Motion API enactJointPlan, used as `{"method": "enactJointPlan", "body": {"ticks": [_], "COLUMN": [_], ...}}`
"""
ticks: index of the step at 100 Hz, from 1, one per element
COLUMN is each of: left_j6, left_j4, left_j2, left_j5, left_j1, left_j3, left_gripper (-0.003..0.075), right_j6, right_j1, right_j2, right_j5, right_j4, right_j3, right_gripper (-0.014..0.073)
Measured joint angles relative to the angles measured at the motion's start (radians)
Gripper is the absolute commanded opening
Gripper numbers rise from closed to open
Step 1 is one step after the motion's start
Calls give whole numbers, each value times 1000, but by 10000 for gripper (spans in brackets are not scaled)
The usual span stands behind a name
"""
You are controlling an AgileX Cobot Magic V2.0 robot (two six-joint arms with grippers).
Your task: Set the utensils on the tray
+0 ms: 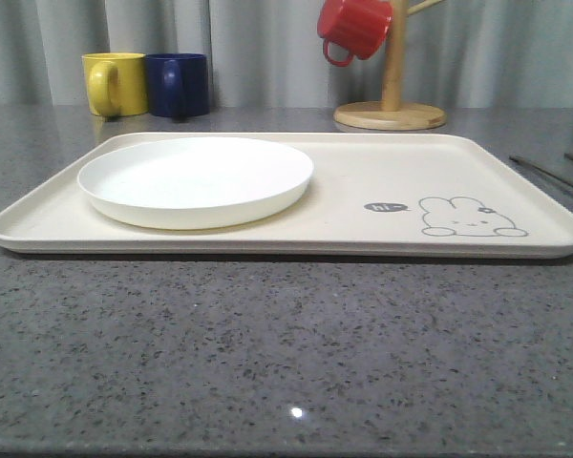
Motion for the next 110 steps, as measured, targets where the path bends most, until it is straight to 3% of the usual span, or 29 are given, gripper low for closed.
{"method": "enactJointPlan", "body": {"ticks": [27, 72, 110], "left_j6": [0, 0, 0], "left_j4": [1, 2, 2], "left_j2": [0, 0, 0], "left_j5": [0, -2, -6], "left_j1": [0, 0, 0], "left_j3": [0, 16, 16], "left_gripper": [-18, -18, -18], "right_j6": [-3, -51, -60], "right_j1": [0, 54, 54], "right_j2": [87, 449, 614], "right_j5": [-2, -19, -33], "right_j4": [18, 20, 20], "right_j3": [-40, -237, -265], "right_gripper": [402, 402, 402]}}
